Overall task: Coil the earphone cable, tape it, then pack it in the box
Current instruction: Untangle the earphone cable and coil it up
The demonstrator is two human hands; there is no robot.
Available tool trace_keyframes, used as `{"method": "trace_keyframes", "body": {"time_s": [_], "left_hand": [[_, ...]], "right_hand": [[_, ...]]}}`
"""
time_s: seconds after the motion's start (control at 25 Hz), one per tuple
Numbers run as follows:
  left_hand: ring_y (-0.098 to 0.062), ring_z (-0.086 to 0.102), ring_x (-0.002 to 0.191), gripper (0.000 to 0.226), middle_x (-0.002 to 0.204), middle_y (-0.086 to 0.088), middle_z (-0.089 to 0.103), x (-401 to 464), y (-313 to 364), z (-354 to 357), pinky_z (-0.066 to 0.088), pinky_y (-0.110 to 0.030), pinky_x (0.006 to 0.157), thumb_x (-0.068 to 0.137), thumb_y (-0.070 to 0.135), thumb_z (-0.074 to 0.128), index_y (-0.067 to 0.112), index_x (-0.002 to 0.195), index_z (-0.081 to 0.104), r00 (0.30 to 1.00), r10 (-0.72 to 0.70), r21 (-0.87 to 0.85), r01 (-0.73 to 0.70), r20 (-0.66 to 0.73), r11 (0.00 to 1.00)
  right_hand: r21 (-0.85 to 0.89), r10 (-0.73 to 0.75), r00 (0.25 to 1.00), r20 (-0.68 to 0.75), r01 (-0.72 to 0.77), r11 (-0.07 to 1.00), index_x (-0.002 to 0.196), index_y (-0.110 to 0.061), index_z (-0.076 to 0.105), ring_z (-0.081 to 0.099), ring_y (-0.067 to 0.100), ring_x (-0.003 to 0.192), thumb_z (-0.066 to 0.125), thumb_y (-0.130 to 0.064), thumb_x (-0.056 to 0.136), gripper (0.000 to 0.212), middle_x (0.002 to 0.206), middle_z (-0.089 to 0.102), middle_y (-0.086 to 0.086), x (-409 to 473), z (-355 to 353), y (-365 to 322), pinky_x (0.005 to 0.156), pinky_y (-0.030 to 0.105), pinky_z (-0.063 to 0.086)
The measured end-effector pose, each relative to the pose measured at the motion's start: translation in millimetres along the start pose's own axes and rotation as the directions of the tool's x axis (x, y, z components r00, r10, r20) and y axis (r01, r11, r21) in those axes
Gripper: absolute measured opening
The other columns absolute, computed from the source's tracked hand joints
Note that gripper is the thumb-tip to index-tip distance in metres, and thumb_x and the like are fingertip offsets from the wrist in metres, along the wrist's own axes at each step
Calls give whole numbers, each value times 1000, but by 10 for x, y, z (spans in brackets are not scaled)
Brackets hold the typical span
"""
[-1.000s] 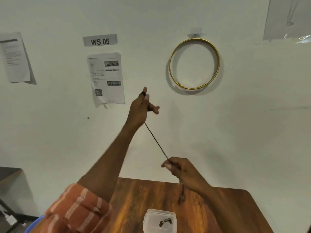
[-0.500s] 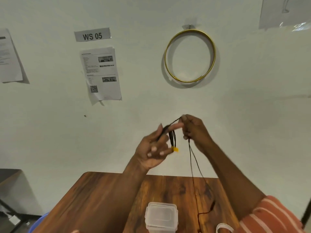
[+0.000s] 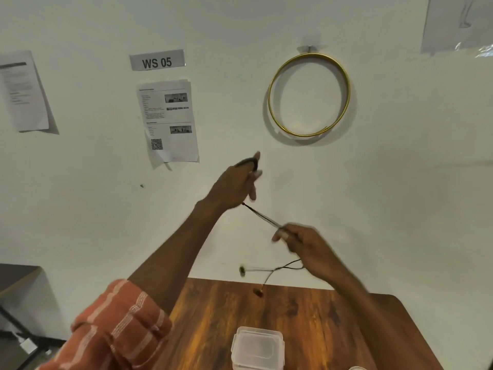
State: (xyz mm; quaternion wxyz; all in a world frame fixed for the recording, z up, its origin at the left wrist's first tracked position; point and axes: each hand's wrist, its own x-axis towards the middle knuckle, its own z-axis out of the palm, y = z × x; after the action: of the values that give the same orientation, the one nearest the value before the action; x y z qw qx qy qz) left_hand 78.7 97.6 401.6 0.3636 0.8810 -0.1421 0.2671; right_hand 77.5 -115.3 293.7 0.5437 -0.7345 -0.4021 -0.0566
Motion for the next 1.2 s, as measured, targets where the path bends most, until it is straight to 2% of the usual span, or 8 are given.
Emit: {"method": "trace_keyframes", "body": {"time_s": [0.12, 0.24, 0.44, 0.6, 0.84, 0.92, 1.04, 1.2], "left_hand": [[-14, 49, 40, 45, 51, -5, 57, -377, -169, 172, 49, -33, 55, 106, 31, 37, 10, 145, 43, 922, -140, -194, 221, 361, 956], [-7, 20, 37, 50, 49, 5, 30, -800, -30, 393, 39, -24, 50, 105, 36, 31, 8, 141, 49, 843, 15, -721, 450, 537, 528], [-8, 25, 33, 54, 47, 5, 27, -901, 348, 455, 46, -21, 57, 105, 36, 27, 2, 144, 41, 905, 264, -937, 350, 334, -12], [-12, 62, 50, 53, 43, 6, 43, -358, 417, 245, 56, -30, 88, 107, 33, 26, 0, 147, 31, 1000, -7, -996, -11, -12, 90], [-14, 70, 65, 38, 74, -19, 69, -178, -88, 145, 56, -43, 93, 105, 16, 39, 8, 141, 45, 996, 30, -157, -43, -85, 987], [-15, 71, 67, 37, 70, -8, 71, -411, -307, 248, 55, -43, 90, 105, 21, 40, 8, 139, 49, 995, 0, 82, -9, 103, 997], [-15, 61, 46, 48, 49, -9, 55, -838, -370, 452, 54, -27, 71, 105, 35, 35, 4, 139, 49, 910, -124, -303, 256, 395, 918], [-7, 26, 30, 56, 43, 4, 29, -1192, -63, 716, 41, -24, 51, 105, 37, 25, -1, 138, 50, 852, 77, -831, 480, 518, 281]], "right_hand": [[-7, -93, 984, -151, 93, 996, 82, -21, 68, 41, 0, 51, 50, -23, 97, 23, 54, 48, -16, 256, -390, -241, 54, 10, 32], [-4, -114, 980, -164, 115, 993, 83, -16, 68, 36, 1, 49, 49, -24, 99, 26, 52, 45, -15, 454, -607, -333, 50, 9, 31], [98, -52, 989, -140, 66, 993, 79, -18, 65, 37, 0, 47, 49, -25, 103, 29, 53, 45, -13, 491, -332, -158, 50, 15, 35], [237, 100, 994, 32, -105, 966, 92, -13, 66, 41, 11, 49, 53, -11, 101, 16, 58, 45, -2, 185, 157, 69, 50, 28, 40], [323, 202, 887, 415, -351, 879, 111, -15, 70, 52, 13, 50, 58, -19, 98, 18, 56, 49, -2, -208, 108, -128, 59, 25, 55], [154, 171, 892, 418, -255, 955, 106, -15, 72, 52, 11, 50, 56, -18, 99, 18, 56, 51, -5, -120, -165, -279, 57, 22, 53], [-118, 99, 962, 253, -71, 991, 91, -19, 75, 49, 8, 50, 55, -17, 98, 21, 56, 52, -8, 190, -522, -406, 50, 22, 46], [-10, 44, 989, 138, -42, 999, 90, -15, 74, 45, 12, 58, 55, -14, 100, 21, 63, 47, 5, 486, -600, -226, 58, 23, 49]]}}
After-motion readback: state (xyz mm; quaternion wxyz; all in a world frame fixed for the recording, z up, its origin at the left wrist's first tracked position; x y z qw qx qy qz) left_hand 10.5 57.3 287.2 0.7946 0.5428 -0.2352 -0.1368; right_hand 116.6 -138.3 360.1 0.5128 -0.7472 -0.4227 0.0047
